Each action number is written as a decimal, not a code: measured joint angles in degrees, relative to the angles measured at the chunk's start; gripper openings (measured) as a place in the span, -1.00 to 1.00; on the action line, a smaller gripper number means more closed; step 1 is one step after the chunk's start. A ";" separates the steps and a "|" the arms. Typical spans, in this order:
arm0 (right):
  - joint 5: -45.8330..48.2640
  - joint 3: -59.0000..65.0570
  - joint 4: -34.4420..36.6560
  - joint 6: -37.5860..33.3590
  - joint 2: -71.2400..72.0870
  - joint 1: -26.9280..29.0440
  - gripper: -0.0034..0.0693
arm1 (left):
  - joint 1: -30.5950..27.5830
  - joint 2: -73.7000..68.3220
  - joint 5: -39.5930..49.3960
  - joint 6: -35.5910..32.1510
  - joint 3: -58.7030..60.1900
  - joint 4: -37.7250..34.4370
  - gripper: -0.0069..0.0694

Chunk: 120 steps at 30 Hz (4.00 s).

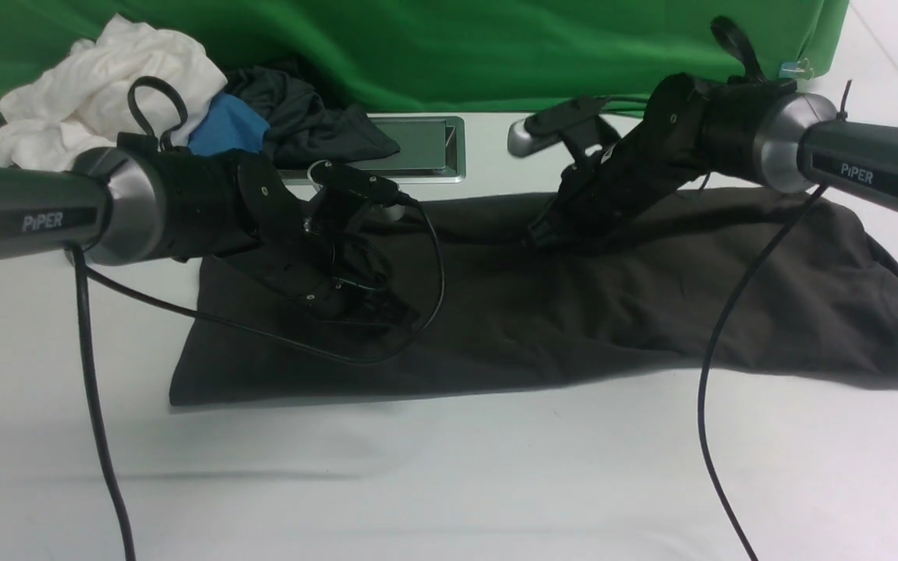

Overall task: Fold a long-sleeved shirt on a white desktop.
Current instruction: 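Pull the folded dark garment lengthwise by its ends to straighten it flat on the table, then fold the right end of the dark garment over onto its left end with the right gripper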

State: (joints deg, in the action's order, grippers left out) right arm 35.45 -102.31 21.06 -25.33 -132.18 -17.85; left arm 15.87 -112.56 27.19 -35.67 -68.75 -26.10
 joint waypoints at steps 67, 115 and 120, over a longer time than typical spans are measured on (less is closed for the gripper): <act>7.12 18.18 -14.15 15.51 11.46 28.82 0.45 | 9.87 23.54 4.58 -0.65 11.41 2.21 -0.69; 22.01 14.97 13.79 12.07 39.75 18.84 -0.56 | 9.87 29.53 6.85 -0.59 11.46 8.28 -0.69; 22.97 10.74 15.17 12.02 35.30 13.72 -0.56 | 9.87 33.94 7.81 0.89 11.46 11.52 -0.69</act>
State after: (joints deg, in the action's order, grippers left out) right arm 58.42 -91.57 36.22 -13.31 -96.89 -4.13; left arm 25.74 -78.62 35.00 -34.78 -57.30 -14.58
